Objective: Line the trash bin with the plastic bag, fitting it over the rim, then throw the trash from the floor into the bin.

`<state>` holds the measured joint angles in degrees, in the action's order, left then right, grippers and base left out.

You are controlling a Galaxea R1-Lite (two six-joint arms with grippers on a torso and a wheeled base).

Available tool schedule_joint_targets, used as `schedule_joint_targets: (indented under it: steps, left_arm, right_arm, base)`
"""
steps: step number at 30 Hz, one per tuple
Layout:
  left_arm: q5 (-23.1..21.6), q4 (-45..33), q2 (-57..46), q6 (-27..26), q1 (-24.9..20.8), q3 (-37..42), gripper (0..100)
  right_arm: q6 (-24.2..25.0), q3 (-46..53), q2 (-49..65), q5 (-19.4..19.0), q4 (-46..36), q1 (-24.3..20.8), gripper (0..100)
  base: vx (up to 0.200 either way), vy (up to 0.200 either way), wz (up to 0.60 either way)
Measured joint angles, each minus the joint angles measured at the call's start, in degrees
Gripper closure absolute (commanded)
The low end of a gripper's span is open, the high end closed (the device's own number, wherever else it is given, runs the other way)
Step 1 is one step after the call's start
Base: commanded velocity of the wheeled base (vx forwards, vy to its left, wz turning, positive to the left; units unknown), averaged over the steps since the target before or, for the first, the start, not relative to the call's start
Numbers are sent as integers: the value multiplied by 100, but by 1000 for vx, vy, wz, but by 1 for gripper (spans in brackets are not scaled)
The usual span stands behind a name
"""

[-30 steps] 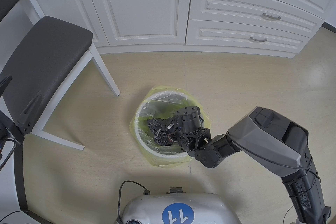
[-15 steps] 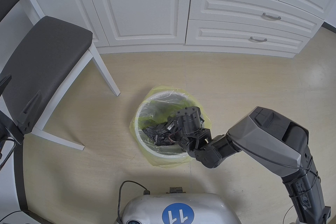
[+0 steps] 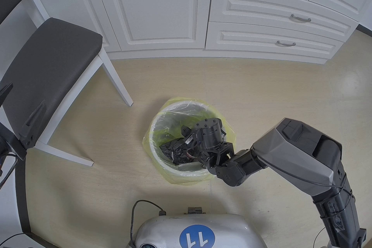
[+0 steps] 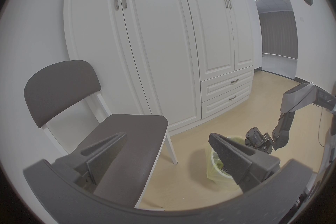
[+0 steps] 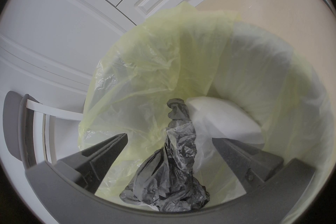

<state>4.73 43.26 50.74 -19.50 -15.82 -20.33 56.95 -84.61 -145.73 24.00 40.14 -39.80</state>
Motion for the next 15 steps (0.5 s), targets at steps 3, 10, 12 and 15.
schedule_joint_targets:
  steps: [3,10,12,15]
  left_arm:
    - [0,0,0,0,1,0,0]
    - [0,30,-2,-1,1,-6,0]
    - [0,33,-7,-1,1,-6,0]
    - [0,33,-7,0,1,-6,0]
  right_arm:
    - [0,83,68,-4,15,-35,0]
    - [6,330,358,-9,91,-160,0]
    - [6,377,439,-6,85,-160,0]
    - [0,452,617,-4,88,-199,0]
  base:
    - [0,0,0]
    - [0,0,0]
    - [0,0,0]
    - [0,0,0]
